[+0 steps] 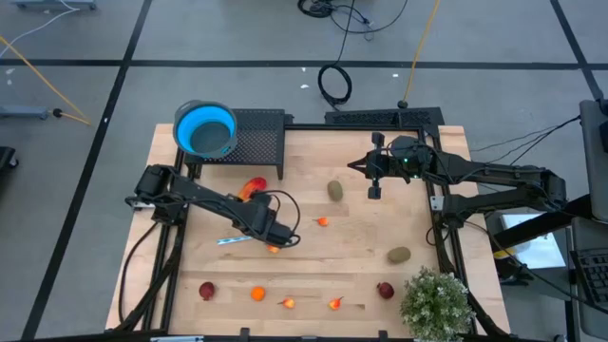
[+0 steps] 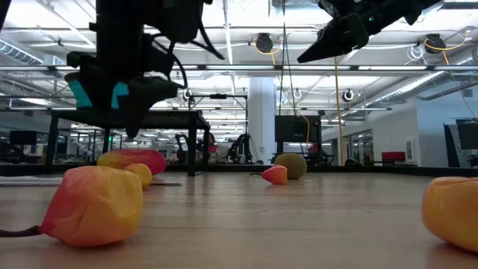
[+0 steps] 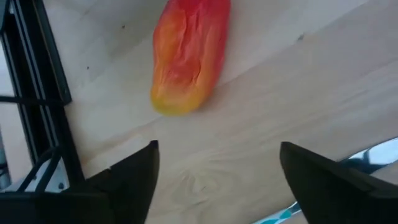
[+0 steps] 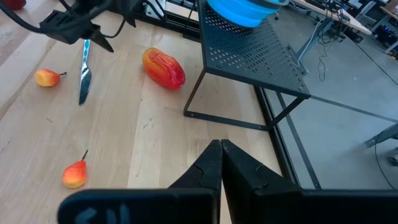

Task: Pick & Place Fruit
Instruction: Put the mango into the blue strainer bowl on the shelf

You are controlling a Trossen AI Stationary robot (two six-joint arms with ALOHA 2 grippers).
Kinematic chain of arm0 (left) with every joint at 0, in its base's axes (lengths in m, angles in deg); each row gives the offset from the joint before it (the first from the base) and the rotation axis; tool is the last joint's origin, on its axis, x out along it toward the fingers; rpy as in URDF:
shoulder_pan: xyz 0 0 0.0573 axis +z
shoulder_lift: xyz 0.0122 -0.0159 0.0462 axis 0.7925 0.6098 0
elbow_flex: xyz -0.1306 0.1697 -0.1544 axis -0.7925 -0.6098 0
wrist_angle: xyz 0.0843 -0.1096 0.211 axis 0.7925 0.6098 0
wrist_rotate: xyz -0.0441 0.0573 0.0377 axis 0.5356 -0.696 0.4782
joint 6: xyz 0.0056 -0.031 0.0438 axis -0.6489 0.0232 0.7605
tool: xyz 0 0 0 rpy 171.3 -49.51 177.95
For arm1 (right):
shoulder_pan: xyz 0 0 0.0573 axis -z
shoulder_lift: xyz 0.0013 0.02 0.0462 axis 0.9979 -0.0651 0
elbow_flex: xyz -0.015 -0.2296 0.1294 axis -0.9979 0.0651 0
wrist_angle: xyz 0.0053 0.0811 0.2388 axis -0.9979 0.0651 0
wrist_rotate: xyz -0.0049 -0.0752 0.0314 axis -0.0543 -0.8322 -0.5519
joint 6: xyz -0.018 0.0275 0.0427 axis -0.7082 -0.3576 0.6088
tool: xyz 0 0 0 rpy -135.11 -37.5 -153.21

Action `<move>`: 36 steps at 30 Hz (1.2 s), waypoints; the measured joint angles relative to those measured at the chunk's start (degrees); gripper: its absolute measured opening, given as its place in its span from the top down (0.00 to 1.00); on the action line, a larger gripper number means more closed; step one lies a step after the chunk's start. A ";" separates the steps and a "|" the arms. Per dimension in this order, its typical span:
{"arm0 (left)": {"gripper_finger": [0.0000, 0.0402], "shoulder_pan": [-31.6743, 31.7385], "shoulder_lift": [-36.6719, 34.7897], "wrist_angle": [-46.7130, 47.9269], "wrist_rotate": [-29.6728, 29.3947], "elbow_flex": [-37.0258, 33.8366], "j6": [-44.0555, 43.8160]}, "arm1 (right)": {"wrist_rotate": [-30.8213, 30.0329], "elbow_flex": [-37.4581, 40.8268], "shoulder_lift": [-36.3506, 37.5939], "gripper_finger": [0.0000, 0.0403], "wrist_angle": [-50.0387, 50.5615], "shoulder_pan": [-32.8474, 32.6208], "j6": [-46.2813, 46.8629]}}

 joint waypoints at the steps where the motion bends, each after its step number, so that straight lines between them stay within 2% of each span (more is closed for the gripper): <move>1: 0.14 0.00 0.00 0.04 0.82 -0.48 -0.03 | 0.00 0.00 0.00 1.00 -0.02 0.00 -0.02; 8: 0.07 0.00 0.00 0.19 0.93 -1.70 -0.02 | 0.00 0.00 0.00 1.00 0.00 0.00 0.00; 16: 0.09 0.39 0.00 0.18 -4.25 -1.70 1.83 | 0.00 0.00 0.00 1.00 -0.01 0.00 0.00; 27: 0.09 4.15 0.00 0.00 -4.97 -1.89 4.33 | 0.02 0.00 0.00 1.00 0.00 0.00 0.00; 36: 0.09 4.81 -0.02 -2.53 -4.56 -6.62 3.80 | 0.02 0.00 0.00 1.00 0.00 0.00 0.00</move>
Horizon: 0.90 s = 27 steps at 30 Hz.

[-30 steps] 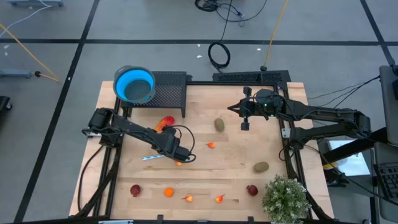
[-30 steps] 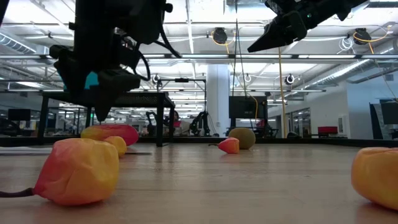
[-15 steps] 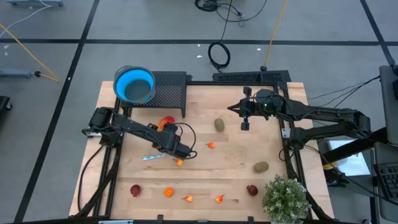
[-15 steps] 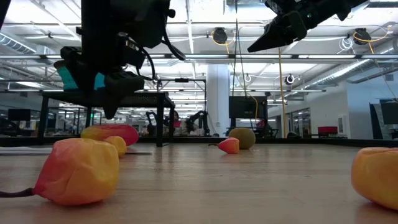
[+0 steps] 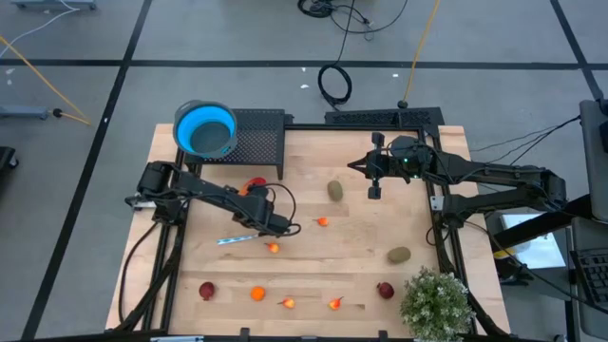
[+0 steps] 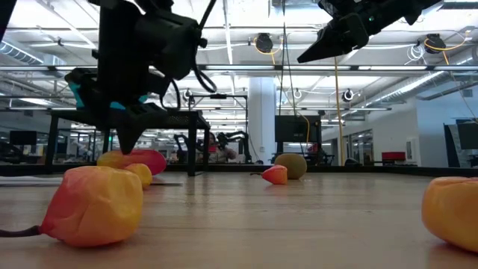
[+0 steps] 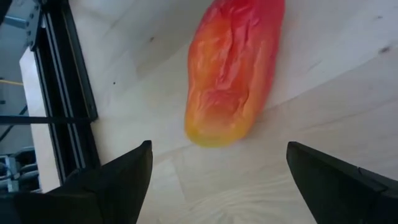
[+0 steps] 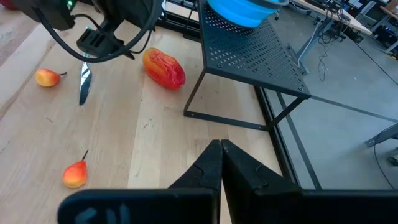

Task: Pick & Place Fruit
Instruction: Put the mango into the blue strainer bowl on the shelf

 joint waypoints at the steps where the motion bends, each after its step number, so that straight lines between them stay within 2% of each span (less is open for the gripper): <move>1: 0.09 0.00 0.00 -0.11 -0.12 -0.28 -0.13 | 0.00 0.00 0.00 1.00 0.00 0.00 0.00; 8: 0.09 1.06 0.00 -7.60 -0.11 -3.60 3.53 | 0.00 -0.02 0.00 1.00 -0.01 0.00 0.00; 27: 0.09 6.36 0.00 -14.72 -0.08 -7.91 10.85 | 0.02 -0.02 0.00 1.00 -0.07 -0.02 1.55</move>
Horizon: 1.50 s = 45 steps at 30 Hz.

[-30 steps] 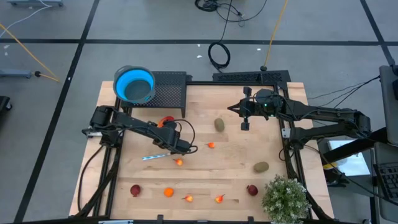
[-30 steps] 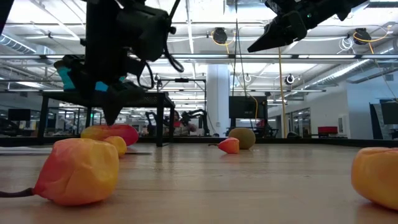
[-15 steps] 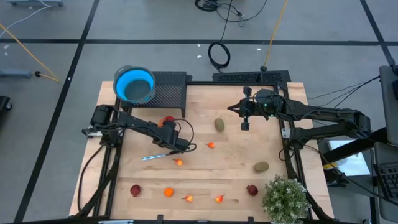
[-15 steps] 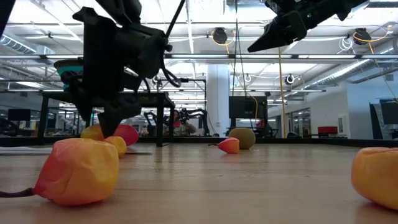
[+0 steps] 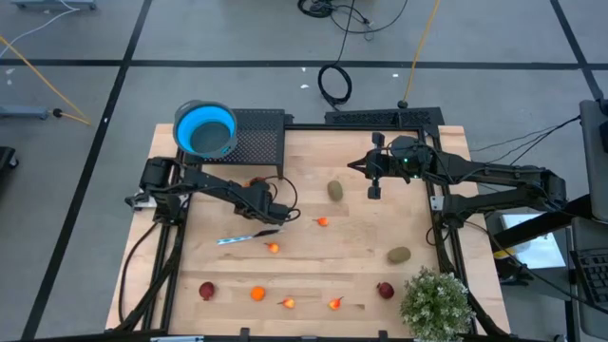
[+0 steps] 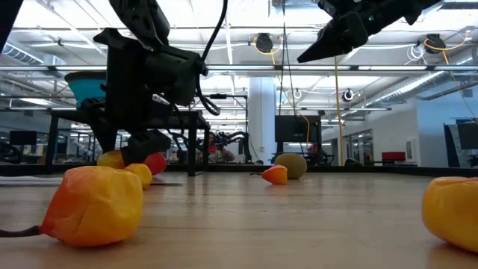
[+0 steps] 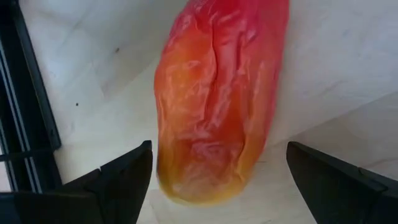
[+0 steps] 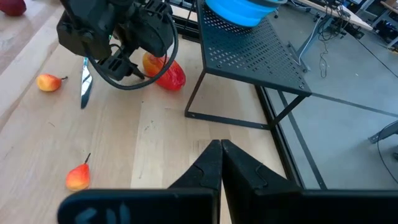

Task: Pick & Place Fruit
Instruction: Put the mango into the blue strainer bowl on the shelf

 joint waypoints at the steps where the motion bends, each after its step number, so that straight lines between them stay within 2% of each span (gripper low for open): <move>1: 0.10 0.00 0.00 0.00 0.02 0.00 0.00 | 0.00 0.00 0.00 1.00 -0.02 0.00 0.00; 4: 0.17 -0.02 0.00 -0.16 0.20 0.00 0.01 | -0.02 0.00 0.00 1.00 -0.04 0.00 0.00; 12: 0.45 -0.08 0.00 -0.66 1.89 0.00 -1.36 | -0.02 0.00 0.00 1.00 -0.07 0.00 0.00; 16: 0.54 -0.53 0.00 -0.64 2.53 0.00 -2.29 | -0.01 0.00 0.00 1.00 -0.08 0.00 -0.01; 23: 0.53 -2.55 -0.04 0.12 5.15 0.62 -6.18 | -0.02 0.00 0.00 1.00 -0.07 0.00 -0.02; 29: 0.55 -5.76 -0.20 4.06 6.48 5.72 -7.90 | -0.02 0.00 0.00 1.00 -0.07 0.00 -0.02; 45: 0.55 -13.65 -0.31 26.28 4.32 35.42 -4.56 | -0.02 -0.02 -0.02 1.00 -0.04 0.00 -0.03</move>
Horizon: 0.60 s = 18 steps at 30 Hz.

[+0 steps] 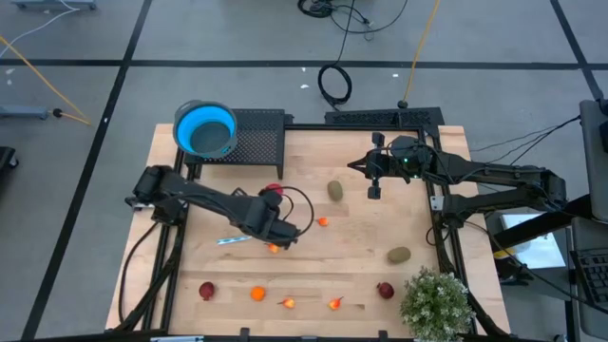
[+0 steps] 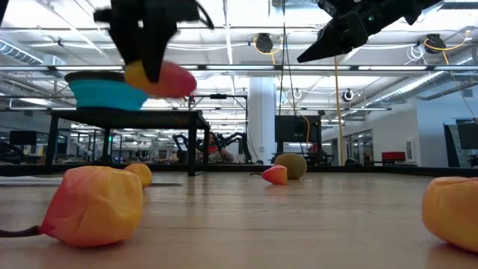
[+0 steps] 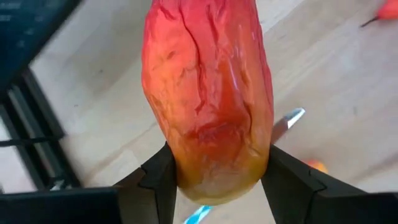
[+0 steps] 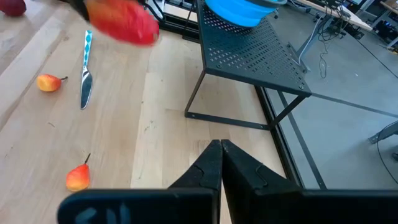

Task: Pick & Place Fruit
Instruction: Put the mango into the blue strainer bowl on the shelf

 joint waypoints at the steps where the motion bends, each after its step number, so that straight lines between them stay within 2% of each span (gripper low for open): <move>1: 0.55 -0.29 -0.04 -0.03 -0.05 1.37 0.19 | 0.00 0.00 0.00 1.00 0.01 0.00 0.01; 6: 0.55 -1.21 -1.04 -0.34 -2.83 7.97 -0.27 | 0.15 0.00 0.00 1.00 0.11 0.00 0.01; 11: 0.55 -1.45 -2.85 -0.41 -8.82 12.40 0.08 | 0.17 0.00 0.00 1.00 0.29 -0.01 0.01; 18: 0.55 -2.80 -8.74 -9.31 -18.59 12.95 7.43 | 0.20 -0.02 0.00 1.00 0.37 -0.02 0.01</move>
